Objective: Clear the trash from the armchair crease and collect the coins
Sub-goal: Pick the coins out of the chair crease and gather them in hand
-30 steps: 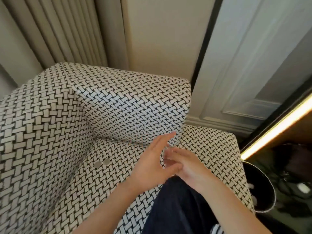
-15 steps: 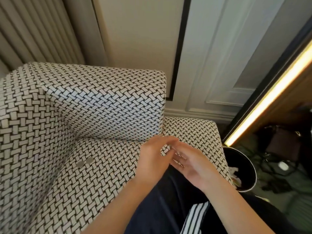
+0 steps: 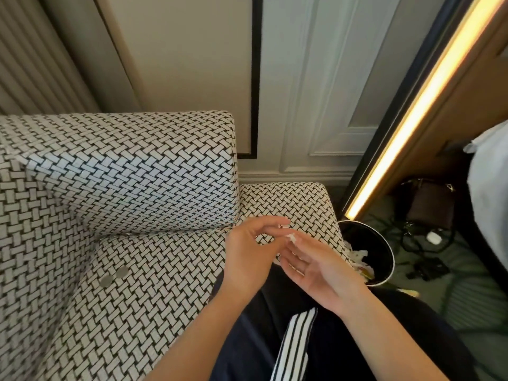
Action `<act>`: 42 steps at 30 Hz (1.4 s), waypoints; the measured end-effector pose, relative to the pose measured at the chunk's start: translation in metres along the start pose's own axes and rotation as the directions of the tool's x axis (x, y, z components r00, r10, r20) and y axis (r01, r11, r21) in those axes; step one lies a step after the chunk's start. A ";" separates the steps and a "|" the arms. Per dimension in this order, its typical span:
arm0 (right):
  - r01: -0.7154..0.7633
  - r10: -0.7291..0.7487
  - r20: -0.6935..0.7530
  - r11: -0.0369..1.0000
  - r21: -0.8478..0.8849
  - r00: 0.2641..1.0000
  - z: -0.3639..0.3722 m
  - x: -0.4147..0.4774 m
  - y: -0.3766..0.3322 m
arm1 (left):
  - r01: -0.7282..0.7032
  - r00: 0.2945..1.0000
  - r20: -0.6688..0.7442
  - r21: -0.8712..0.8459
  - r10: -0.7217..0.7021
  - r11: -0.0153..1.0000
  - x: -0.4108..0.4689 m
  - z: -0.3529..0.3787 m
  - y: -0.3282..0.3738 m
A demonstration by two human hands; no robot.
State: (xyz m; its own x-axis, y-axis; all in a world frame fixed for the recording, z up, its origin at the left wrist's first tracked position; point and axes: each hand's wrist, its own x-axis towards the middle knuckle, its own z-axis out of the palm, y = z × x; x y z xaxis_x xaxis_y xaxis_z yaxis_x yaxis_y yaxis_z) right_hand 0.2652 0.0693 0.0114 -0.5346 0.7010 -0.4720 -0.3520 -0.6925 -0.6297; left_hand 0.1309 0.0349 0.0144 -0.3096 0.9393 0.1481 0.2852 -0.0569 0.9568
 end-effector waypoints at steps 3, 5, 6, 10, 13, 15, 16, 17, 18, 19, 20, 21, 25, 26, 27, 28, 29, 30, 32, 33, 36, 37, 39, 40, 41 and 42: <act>0.028 -0.026 -0.046 0.999 0.035 0.999 -0.013 -0.007 -0.001 | -0.087 0.993 0.087 0.058 0.081 0.995 -0.004 0.012 0.000; 0.042 -0.035 -0.097 0.997 0.071 0.995 -0.022 -0.010 -0.002 | -0.117 0.981 0.163 0.079 0.103 0.990 -0.007 0.019 -0.001; 0.056 -0.044 -0.130 0.995 0.087 0.990 -0.030 -0.012 -0.004 | -0.114 0.971 0.220 0.068 0.096 0.991 -0.009 0.025 -0.001; 0.096 -0.082 -0.252 0.995 0.042 0.964 -0.056 -0.011 -0.009 | -0.026 0.882 0.471 0.011 0.017 1.000 -0.015 0.040 -0.005; 0.071 -0.109 -0.393 0.991 -0.110 0.913 -0.077 -0.002 -0.018 | 0.020 0.799 0.598 0.078 -0.063 0.997 -0.013 0.053 -0.007; 0.058 -0.127 -0.540 0.988 -0.143 0.832 -0.094 0.010 -0.032 | 0.030 0.784 0.613 0.123 -0.099 0.992 -0.009 0.058 -0.007; 0.049 -0.134 -0.610 0.987 -0.154 0.781 -0.103 0.017 -0.041 | 0.043 0.789 0.604 0.128 -0.113 0.991 -0.006 0.060 -0.008; 0.038 -0.146 -0.669 0.984 -0.173 0.729 -0.111 0.023 -0.051 | 0.064 0.798 0.589 0.127 -0.127 0.990 -0.002 0.061 -0.008; 0.040 -0.171 -0.710 0.980 -0.197 0.683 -0.118 0.029 -0.060 | 0.083 0.808 0.572 0.127 -0.141 0.988 0.001 0.061 -0.009; 0.055 -0.211 -0.734 0.972 -0.230 0.646 -0.125 0.034 -0.067 | 0.097 0.820 0.551 0.129 -0.153 0.987 0.003 0.060 -0.010; 0.070 -0.252 -0.747 0.961 -0.267 0.616 -0.132 0.038 -0.074 | 0.103 0.833 0.531 0.131 -0.158 0.986 0.005 0.058 -0.012; 0.079 -0.285 -0.749 0.951 -0.299 0.598 -0.138 0.042 -0.080 | 0.104 0.843 0.515 0.132 -0.158 0.986 0.008 0.056 -0.014; 0.030 -0.268 -0.677 0.939 -0.342 0.686 -0.152 0.047 -0.093 | 0.099 0.861 0.484 0.137 -0.154 0.986 0.012 0.040 -0.021; 0.005 -0.261 -0.657 0.931 -0.365 0.707 -0.152 0.047 -0.094 | 0.106 0.868 0.470 0.140 -0.160 0.984 0.013 0.034 -0.023; 0.000 -0.270 -0.645 0.922 -0.386 0.715 -0.152 0.047 -0.094 | 0.119 0.876 0.451 0.140 -0.170 0.983 0.014 0.029 -0.025; 0.006 -0.272 -0.634 0.922 -0.388 0.723 -0.150 0.046 -0.094 | 0.133 0.884 0.432 0.136 -0.180 0.982 0.016 0.023 -0.027; 0.011 -0.267 -0.629 0.925 -0.381 0.730 -0.148 0.046 -0.092 | 0.145 0.891 0.413 0.130 -0.186 0.981 0.017 0.018 -0.028; 0.014 -0.264 -0.620 0.926 -0.378 0.739 -0.144 0.046 -0.091 | 0.150 0.899 0.397 0.123 -0.187 0.981 0.019 0.013 -0.029; -0.007 -0.251 -0.583 0.915 -0.404 0.773 -0.132 0.047 -0.085 | 0.139 0.917 0.358 0.128 -0.176 0.982 0.020 0.001 -0.031; -0.020 -0.247 -0.563 0.905 -0.426 0.789 -0.126 0.048 -0.083 | 0.134 0.925 0.338 0.136 -0.173 0.982 0.022 -0.003 -0.033; -0.039 -0.239 -0.492 0.872 -0.489 0.837 -0.096 0.053 -0.073 | 0.138 0.948 0.259 0.185 -0.184 0.973 0.023 -0.023 -0.040; -0.037 -0.248 -0.480 0.860 -0.509 0.842 -0.087 0.055 -0.071 | 0.136 0.951 0.246 0.207 -0.186 0.969 0.023 -0.028 -0.044; -0.029 -0.263 -0.427 0.823 -0.567 0.865 -0.060 0.064 -0.061 | 0.118 0.965 0.196 0.271 -0.175 0.955 0.018 -0.051 -0.055; -0.018 -0.268 -0.397 0.809 -0.587 0.878 -0.048 0.067 -0.057 | 0.106 0.971 0.170 0.321 -0.167 0.941 0.015 -0.061 -0.063; -0.002 -0.270 -0.352 0.790 -0.613 0.896 -0.033 0.072 -0.052 | 0.104 0.978 0.128 0.385 -0.164 0.917 0.010 -0.074 -0.073; 0.015 -0.274 -0.304 0.764 -0.645 0.912 -0.020 0.077 -0.046 | 0.109 0.983 0.081 0.460 -0.164 0.881 0.005 -0.086 -0.085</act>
State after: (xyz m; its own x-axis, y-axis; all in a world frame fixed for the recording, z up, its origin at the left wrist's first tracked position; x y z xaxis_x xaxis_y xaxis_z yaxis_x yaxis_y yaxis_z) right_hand 0.2557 0.1591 -0.0084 -0.1576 0.8813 -0.4455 0.2183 -0.4088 -0.8861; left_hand 0.0269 0.0151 -0.0444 -0.2777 0.9602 -0.0312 0.6346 0.2078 0.7444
